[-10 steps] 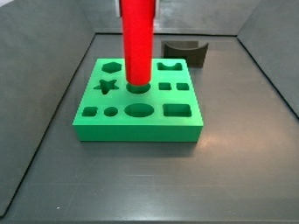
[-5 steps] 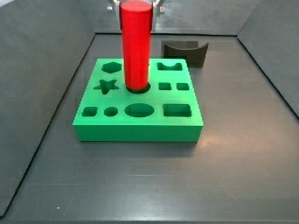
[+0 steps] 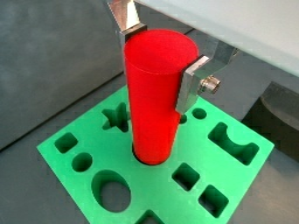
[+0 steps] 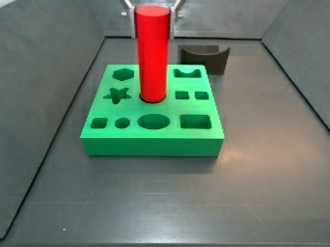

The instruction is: Insert the round object.

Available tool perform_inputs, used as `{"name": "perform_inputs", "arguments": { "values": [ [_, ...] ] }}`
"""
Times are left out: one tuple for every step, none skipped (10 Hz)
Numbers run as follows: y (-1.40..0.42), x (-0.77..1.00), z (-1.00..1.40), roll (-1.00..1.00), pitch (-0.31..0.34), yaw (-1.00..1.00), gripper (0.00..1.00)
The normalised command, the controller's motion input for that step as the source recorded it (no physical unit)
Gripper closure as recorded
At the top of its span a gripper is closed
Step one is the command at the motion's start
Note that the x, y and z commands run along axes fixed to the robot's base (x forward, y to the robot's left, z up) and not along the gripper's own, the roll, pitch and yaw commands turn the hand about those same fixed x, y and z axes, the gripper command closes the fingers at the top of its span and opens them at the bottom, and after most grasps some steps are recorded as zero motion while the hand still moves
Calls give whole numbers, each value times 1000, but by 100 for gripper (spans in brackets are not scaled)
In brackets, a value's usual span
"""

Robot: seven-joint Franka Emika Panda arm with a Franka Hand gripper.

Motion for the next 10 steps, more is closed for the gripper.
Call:
{"name": "perform_inputs", "arguments": {
  "values": [
    [57,14,-303,0,0,-54,100],
    [0,11,-329,0,-23,-49,100],
    [0,0,-369,4,-40,-46,100],
    [0,0,-411,26,-106,-6,100],
    [0,0,-380,16,-106,-14,100],
    [-89,0,-329,0,-144,0,100],
    [-94,0,-337,13,-120,0,100],
    [-40,0,-386,41,-114,0,100],
    [0,49,-309,30,-37,0,100],
    [0,0,0,0,0,0,100]
  ]
}}
